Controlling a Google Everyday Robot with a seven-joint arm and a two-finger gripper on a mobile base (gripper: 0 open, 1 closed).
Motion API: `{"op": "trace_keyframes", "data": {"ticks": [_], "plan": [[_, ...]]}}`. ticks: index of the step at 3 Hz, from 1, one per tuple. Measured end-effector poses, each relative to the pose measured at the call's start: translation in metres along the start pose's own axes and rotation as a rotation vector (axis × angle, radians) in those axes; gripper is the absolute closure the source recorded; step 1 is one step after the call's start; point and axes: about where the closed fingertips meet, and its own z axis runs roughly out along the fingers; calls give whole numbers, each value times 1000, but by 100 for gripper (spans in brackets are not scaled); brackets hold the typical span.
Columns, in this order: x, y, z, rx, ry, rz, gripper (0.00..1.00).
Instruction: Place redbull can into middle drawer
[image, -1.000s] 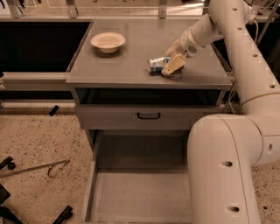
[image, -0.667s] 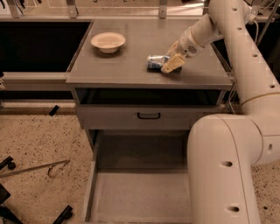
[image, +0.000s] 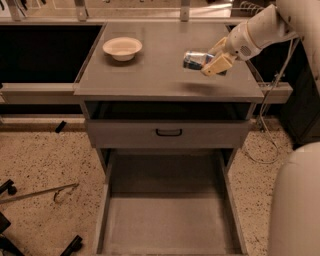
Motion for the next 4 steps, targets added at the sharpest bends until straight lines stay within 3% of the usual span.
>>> {"op": "trace_keyframes", "data": {"ticks": [1,2,3,4], "plan": [[-1,38,-36,9,-65,-20,100],[13,96,-31,-70,-134,-35,100],[24,160,-4,-225,-211,-70,100],[24,160,-4,-224,-211,-69,100]]}}
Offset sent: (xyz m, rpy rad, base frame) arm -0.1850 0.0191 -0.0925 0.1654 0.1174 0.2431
